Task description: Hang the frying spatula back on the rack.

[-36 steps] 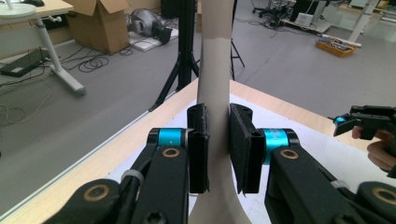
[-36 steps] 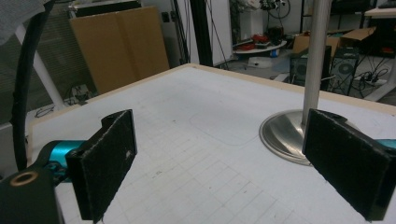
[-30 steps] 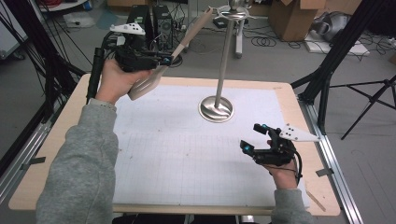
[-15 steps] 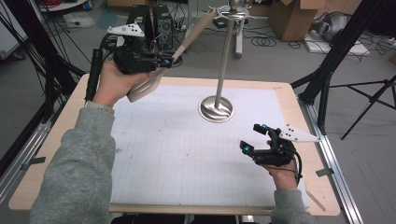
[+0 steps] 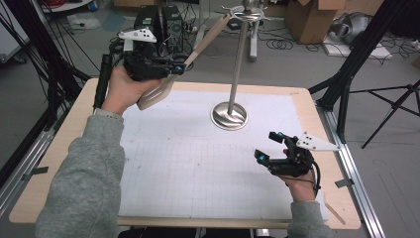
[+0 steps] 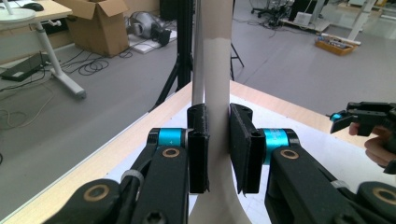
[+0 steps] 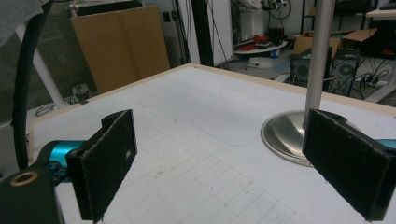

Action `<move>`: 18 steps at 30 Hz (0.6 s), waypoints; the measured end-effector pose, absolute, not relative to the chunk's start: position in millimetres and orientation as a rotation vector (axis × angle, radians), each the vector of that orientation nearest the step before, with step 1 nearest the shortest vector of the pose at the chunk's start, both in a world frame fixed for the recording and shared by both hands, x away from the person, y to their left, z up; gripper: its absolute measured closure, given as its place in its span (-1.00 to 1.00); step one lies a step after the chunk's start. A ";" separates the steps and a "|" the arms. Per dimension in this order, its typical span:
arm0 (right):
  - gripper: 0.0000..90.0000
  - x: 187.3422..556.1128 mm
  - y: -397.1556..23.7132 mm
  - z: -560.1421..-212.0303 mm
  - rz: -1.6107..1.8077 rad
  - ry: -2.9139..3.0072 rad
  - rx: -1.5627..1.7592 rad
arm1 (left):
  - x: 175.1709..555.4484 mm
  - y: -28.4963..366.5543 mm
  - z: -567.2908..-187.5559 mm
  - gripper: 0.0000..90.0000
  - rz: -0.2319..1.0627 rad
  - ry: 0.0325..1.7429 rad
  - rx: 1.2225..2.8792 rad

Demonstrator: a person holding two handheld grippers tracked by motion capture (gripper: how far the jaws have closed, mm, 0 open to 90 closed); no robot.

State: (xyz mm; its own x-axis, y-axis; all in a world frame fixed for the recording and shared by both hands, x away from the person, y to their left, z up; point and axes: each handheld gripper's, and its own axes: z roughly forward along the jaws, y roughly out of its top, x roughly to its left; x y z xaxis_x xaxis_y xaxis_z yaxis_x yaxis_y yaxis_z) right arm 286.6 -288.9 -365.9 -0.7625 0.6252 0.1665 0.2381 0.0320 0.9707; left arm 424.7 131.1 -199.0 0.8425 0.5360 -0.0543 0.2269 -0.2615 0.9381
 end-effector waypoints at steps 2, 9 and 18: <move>-0.81 286.8 -289.2 -365.8 1.787 2.007 0.873 | 425.3 130.3 -200.0 0.72 0.327 0.574 1.847; -0.81 286.8 -289.5 -365.8 1.789 2.005 0.870 | 427.6 127.8 -202.0 0.72 0.325 0.577 1.843; -0.81 286.8 -289.5 -365.8 1.791 2.004 0.872 | 432.2 118.5 -207.6 0.72 0.322 0.584 1.856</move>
State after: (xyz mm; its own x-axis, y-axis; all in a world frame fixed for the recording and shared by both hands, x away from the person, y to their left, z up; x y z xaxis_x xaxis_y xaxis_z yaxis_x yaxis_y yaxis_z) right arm 286.8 -289.5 -365.8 -0.7649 0.6237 0.1610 0.2299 0.0309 0.9727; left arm 432.2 118.5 -207.6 0.8410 0.5378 -0.0595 0.2376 -0.2682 0.9336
